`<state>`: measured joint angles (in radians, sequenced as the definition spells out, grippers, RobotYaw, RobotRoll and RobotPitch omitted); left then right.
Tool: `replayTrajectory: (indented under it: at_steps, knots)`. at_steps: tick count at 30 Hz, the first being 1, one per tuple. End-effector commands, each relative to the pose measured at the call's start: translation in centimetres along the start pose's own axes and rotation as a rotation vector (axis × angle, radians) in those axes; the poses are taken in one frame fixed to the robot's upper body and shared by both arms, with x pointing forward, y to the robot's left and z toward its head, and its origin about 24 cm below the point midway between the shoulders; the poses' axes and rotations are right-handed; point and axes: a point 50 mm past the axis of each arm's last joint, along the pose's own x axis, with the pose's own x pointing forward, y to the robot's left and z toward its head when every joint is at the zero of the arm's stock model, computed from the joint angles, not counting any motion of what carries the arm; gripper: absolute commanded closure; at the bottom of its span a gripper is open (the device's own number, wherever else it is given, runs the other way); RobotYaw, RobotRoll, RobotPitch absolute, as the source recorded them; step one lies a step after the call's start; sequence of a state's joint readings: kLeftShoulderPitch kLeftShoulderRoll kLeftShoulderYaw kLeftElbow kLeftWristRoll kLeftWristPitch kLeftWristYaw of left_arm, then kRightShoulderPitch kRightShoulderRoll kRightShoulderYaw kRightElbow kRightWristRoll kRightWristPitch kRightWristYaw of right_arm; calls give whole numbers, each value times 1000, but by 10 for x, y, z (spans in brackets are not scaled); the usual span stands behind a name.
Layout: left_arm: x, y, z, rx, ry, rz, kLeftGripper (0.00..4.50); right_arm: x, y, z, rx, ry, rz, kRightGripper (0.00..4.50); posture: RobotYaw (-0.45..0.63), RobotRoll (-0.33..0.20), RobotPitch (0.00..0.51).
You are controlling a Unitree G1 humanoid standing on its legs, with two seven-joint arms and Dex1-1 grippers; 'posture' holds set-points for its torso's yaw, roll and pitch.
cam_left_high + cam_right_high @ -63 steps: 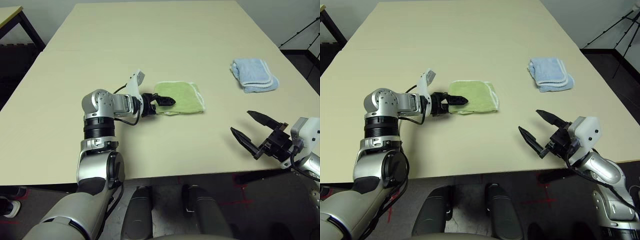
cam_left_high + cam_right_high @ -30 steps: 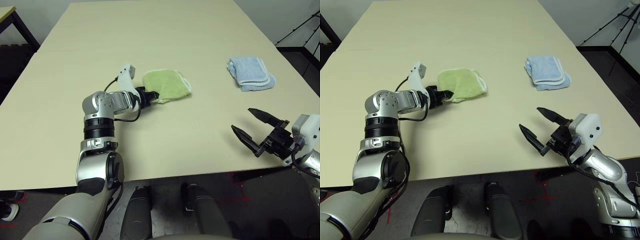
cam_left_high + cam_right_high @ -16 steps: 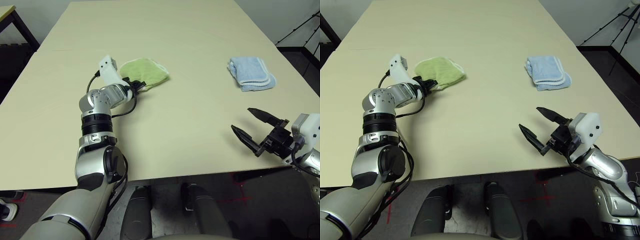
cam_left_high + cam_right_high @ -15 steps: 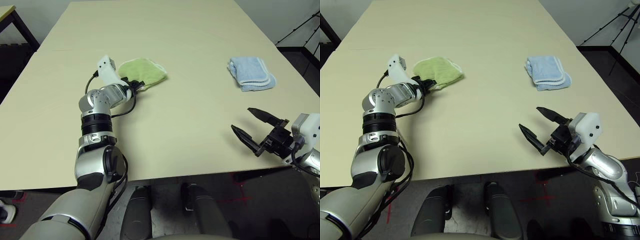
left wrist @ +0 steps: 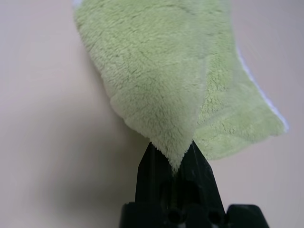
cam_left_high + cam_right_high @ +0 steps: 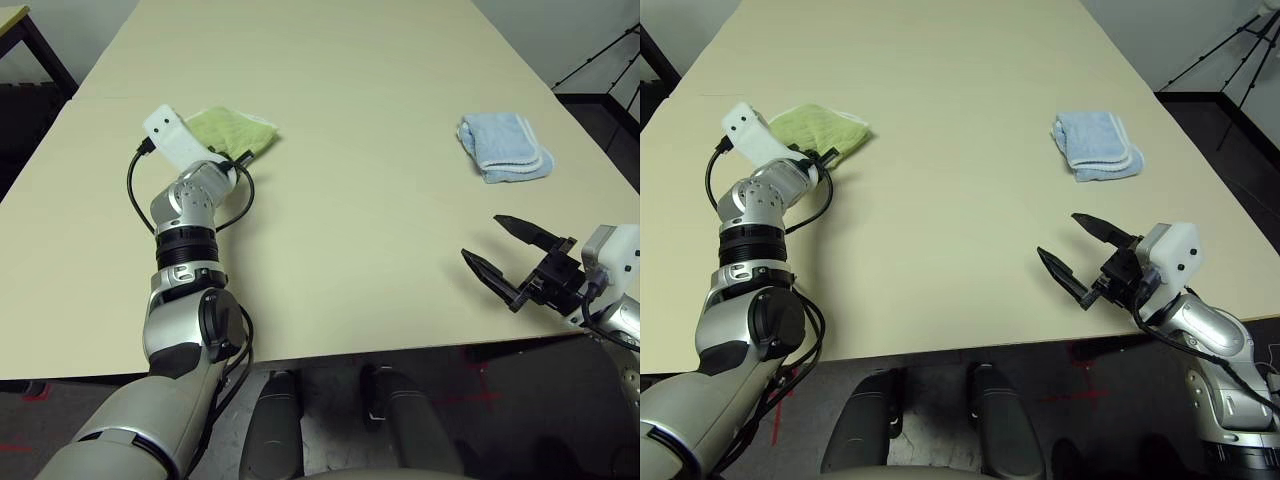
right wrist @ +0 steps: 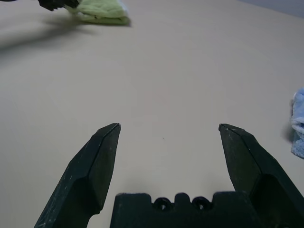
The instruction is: Fold the towel and set it aside.
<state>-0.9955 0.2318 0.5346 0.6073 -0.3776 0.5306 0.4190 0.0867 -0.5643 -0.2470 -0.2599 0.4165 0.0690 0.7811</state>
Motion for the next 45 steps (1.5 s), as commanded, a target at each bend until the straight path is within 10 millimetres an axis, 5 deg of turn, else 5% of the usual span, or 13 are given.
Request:
replayTrajectory:
  at_steps: [1,22,45]
  knots:
    - [-2,4,12,4,-75,73,4484,-1,0,-3,12,19,7,0,20,0,194]
    - [-19,22,7,-178,-28,312,4484,7,0,-5,26,8,33,0,59,0,197]
    - [-12,35,11,-113,23,379,4484,5,2,-6,34,14,35,0,51,0,200]
